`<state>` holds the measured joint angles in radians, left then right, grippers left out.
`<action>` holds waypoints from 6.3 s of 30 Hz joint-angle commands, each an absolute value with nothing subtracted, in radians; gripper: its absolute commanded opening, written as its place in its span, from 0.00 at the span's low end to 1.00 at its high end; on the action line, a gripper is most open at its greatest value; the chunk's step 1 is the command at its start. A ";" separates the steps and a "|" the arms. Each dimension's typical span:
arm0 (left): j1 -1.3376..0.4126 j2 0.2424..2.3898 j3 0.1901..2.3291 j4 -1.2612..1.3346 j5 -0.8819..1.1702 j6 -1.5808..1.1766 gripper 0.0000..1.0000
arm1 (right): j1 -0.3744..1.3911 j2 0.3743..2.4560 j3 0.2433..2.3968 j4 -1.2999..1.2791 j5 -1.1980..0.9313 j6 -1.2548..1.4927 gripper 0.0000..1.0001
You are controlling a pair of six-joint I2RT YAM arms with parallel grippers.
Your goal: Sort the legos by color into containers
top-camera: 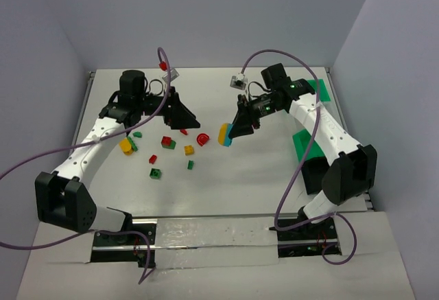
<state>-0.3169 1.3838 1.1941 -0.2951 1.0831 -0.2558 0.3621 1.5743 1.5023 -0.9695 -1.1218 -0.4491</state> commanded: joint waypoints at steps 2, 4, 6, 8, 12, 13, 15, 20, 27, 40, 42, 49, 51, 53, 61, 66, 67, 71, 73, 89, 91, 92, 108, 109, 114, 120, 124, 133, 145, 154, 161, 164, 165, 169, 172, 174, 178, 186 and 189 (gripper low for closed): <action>-0.326 1.367 1.191 -0.095 1.213 -0.340 0.86 | 0.425 1.588 1.558 -1.038 -1.178 -0.515 0.00; -0.338 1.368 1.186 -0.095 1.201 -0.327 0.85 | 0.440 1.591 1.563 -1.029 -1.178 -0.500 0.00; -0.354 1.370 1.182 -0.102 1.194 -0.311 0.83 | 0.450 1.594 1.567 -1.018 -1.176 -0.484 0.00; -0.380 1.368 1.175 -0.118 1.186 -0.285 0.81 | 0.457 1.596 1.571 -1.004 -1.173 -0.465 0.00; -0.426 1.366 1.147 -0.125 1.167 -0.275 0.78 | 0.463 1.602 1.584 -0.981 -1.174 -0.431 0.00; -0.432 1.365 1.140 -0.120 1.164 -0.278 0.78 | 0.466 1.603 1.586 -0.977 -1.175 -0.425 0.00; -0.440 1.367 1.132 -0.106 1.170 -0.282 0.77 | 0.466 1.601 1.591 -0.970 -1.175 -0.417 0.00; -0.468 1.379 1.129 -0.108 1.182 -0.279 0.76 | 0.475 1.603 1.601 -0.966 -1.181 -0.405 0.00; -0.478 1.387 1.115 -0.045 1.212 -0.327 0.66 | 0.480 1.597 1.603 -0.965 -1.180 -0.410 0.00; -0.492 1.398 1.106 -0.020 1.213 -0.344 0.66 | 0.482 1.600 1.615 -0.951 -1.190 -0.391 0.00; -0.494 1.400 1.108 -0.019 1.208 -0.342 0.61 | 0.483 1.601 1.617 -0.951 -1.189 -0.390 0.00; -0.494 1.400 1.096 -0.009 1.207 -0.353 0.31 | 0.483 1.598 1.611 -0.941 -1.182 -0.382 0.00; -0.492 1.401 1.097 -0.009 1.207 -0.351 0.19 | 0.483 1.595 1.608 -0.939 -1.178 -0.383 0.00; -0.484 1.399 1.096 -0.009 1.205 -0.359 0.05 | 0.482 1.592 1.600 -0.937 -1.172 -0.386 0.00; -0.332 1.376 1.093 -0.021 1.214 -0.344 0.00 | 0.449 1.569 1.556 -0.974 -1.146 -0.436 0.00; -0.243 1.365 1.124 -0.152 1.217 -0.230 0.00 | 0.382 1.572 1.548 -1.052 -1.129 -0.507 0.00; -0.218 1.361 1.126 -0.165 1.221 -0.217 0.00 | 0.369 1.575 1.546 -1.062 -1.126 -0.528 0.00; -0.182 1.355 1.135 -0.207 1.177 -0.164 0.00 | 0.286 1.582 1.548 -1.080 -1.062 -0.561 0.00; -0.181 1.352 1.138 -0.218 1.119 -0.143 0.00 | 0.206 1.598 1.568 -1.047 -1.007 -0.514 0.00; -0.236 1.446 1.227 -0.129 0.742 -0.149 0.00 | -0.064 1.861 1.831 -0.585 -0.128 -0.112 0.00; -0.241 1.454 1.233 -0.120 0.727 -0.149 0.00 | -0.080 1.924 1.882 -0.573 -0.053 -0.099 0.00; -0.242 1.457 1.235 -0.113 0.727 -0.154 0.00 | -0.088 1.953 1.906 -0.571 -0.023 -0.092 0.00; -0.242 1.504 1.256 -0.101 0.727 -0.176 0.00 | -0.132 2.130 1.979 -0.518 0.036 -0.070 0.10; -0.242 1.505 1.256 -0.099 0.727 -0.176 0.00 | -0.132 2.134 1.976 -0.514 0.037 -0.069 0.12; -0.242 1.517 1.258 -0.097 0.730 -0.178 0.00 | -0.135 2.157 1.981 -0.495 0.045 -0.063 0.21; -0.242 1.525 1.266 -0.103 0.733 -0.176 0.00 | -0.137 2.171 1.987 -0.499 0.063 -0.052 0.58; -0.242 1.527 1.264 -0.098 0.740 -0.182 0.00 | -0.136 2.131 1.965 -0.516 0.039 -0.050 0.76; -0.242 1.510 1.205 0.009 0.821 -0.369 0.00 | -0.124 1.884 1.815 -0.531 -0.226 -0.077 0.83; -0.244 1.512 1.180 -0.007 0.635 -0.771 0.00 | 0.317 1.596 1.585 -0.568 -0.395 -0.047 0.90; -0.252 1.497 1.191 -0.083 0.544 -0.884 0.00 | 0.571 1.689 1.719 -0.582 -0.325 0.083 0.90; -0.260 1.497 1.169 -0.048 0.590 -0.957 0.00 | 0.647 1.761 1.780 -0.580 -0.300 0.120 0.89; -0.270 1.492 1.167 -0.038 0.594 -0.968 0.00 | 0.655 1.792 1.815 -0.586 -0.310 0.137 0.87; -0.277 1.491 1.168 -0.038 0.594 -0.967 0.00 | 0.662 1.800 1.825 -0.587 -0.309 0.140 0.86; -0.290 1.489 1.165 -0.022 0.599 -0.985 0.00 | 0.678 1.838 1.884 -0.595 -0.256 0.146 0.82; -0.293 1.488 1.166 -0.014 0.607 -0.995 0.00 | 0.680 1.868 1.906 -0.609 -0.218 0.148 0.80; -0.293 1.484 1.166 -0.010 0.616 -1.001 0.00 | 0.680 1.876 1.908 -0.611 -0.199 0.145 0.76; -0.293 1.476 1.158 0.024 0.638 -1.025 0.00 | 0.681 1.878 1.900 -0.611 -0.195 0.141 0.64; -0.293 1.470 1.144 0.067 0.673 -1.060 0.01 | 0.684 1.885 1.887 -0.617 -0.196 0.123 0.49; -0.293 1.466 1.136 0.087 0.685 -1.064 0.04 | 0.685 1.890 1.887 -0.614 -0.201 0.120 0.34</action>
<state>-0.2867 1.5177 1.1448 0.0082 0.6098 -1.0330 0.6765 1.8711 1.8591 -0.6222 -0.2290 0.1331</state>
